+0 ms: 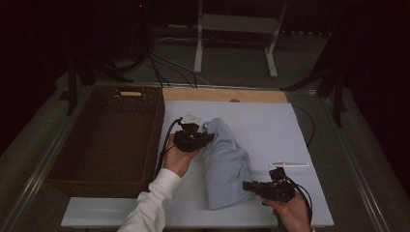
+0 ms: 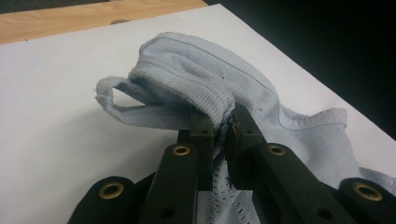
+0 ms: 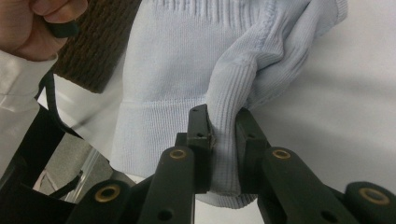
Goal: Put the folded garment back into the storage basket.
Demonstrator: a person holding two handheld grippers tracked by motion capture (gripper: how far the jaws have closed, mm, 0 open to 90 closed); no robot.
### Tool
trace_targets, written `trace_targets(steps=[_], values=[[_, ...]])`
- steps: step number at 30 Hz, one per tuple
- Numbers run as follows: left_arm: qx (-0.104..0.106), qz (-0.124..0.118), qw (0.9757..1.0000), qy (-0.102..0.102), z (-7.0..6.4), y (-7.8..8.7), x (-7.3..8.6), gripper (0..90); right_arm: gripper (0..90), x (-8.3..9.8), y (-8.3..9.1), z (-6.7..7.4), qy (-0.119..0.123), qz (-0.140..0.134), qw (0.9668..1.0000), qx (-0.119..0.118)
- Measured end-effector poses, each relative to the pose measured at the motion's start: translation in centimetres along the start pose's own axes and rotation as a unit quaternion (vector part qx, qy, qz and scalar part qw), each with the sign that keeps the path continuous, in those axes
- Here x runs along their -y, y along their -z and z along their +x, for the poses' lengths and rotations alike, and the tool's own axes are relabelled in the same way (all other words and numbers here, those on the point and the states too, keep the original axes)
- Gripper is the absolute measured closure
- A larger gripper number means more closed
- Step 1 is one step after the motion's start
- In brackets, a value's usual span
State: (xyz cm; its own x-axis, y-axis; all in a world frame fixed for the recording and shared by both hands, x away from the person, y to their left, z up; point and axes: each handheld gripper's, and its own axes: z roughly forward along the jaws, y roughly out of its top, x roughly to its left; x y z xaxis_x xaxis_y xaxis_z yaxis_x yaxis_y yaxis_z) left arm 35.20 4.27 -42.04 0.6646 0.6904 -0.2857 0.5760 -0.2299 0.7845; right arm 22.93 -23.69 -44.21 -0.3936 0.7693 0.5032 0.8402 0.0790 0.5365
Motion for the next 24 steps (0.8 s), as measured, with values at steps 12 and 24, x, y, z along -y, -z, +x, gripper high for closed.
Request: trace_targets(steps=[12,24], values=[[0.01,-0.012,0.9999,0.007,0.1,0.7,-0.9,83.1,80.5,-0.8,0.1,0.7,0.007,-0.004,0.9999,-0.014],[0.011,-0.019,0.9997,0.007,0.1,1.5,-1.7,83.0,80.5,-1.5,0.0,1.4,0.013,-0.01,0.9996,-0.025]])
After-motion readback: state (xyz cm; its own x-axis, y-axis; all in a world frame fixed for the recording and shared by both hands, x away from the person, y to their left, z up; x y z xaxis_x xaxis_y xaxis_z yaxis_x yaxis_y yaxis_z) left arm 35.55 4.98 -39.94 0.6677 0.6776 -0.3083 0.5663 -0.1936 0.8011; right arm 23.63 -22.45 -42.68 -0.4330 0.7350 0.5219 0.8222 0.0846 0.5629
